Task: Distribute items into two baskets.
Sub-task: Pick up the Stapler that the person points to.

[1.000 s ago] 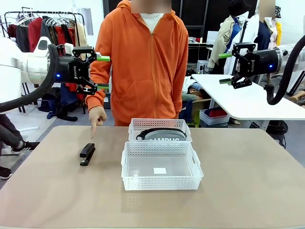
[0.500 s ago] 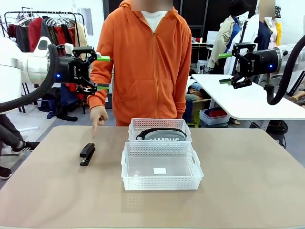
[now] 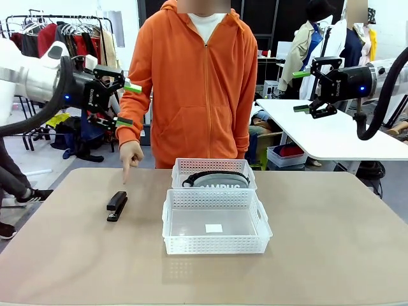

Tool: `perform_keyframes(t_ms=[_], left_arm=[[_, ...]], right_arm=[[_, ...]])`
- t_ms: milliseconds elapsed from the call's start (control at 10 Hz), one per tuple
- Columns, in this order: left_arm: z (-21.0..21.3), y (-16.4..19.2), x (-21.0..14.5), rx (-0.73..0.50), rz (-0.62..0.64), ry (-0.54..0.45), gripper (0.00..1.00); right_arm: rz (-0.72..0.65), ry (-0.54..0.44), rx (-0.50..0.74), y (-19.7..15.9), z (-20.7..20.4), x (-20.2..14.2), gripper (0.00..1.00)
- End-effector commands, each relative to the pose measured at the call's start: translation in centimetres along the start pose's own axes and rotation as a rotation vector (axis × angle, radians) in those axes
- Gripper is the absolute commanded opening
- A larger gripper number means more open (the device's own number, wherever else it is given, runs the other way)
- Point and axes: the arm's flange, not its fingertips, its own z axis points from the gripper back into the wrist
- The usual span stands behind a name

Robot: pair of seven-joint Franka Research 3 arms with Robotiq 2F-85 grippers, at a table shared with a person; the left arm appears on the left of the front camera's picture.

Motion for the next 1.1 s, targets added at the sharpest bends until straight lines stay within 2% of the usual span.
perform_keyframes(t_ms=[0,300,500,800,900,1000], left_arm=[[1.6,-1.9,1.2,0.160,-0.021,0.002,1.00],[1.6,-2.6,2.2,0.405,-0.040,0.075,1.00],[0.5,-2.1,2.9,0.595,-0.086,0.041,1.00],[-0.9,-1.7,3.1,0.772,-0.117,0.061,1.00],[-1.0,-1.6,3.2,0.805,-0.132,0.059,1.00],[-1.3,-1.8,3.2,0.779,-0.156,0.035,1.00]], right_arm=[[-0.002,-0.007,-0.003,0.4,0.1,0.1,1.00],[-0.002,-0.007,-0.003,0.4,0.1,0.1,1.00],[-0.002,-0.007,-0.003,0.4,0.1,0.1,1.00],[-0.002,-0.007,-0.003,0.4,0.1,0.1,1.00],[-0.002,-0.007,-0.003,0.4,0.1,0.1,1.00],[-0.002,-0.007,-0.003,0.4,0.1,0.1,1.00]])
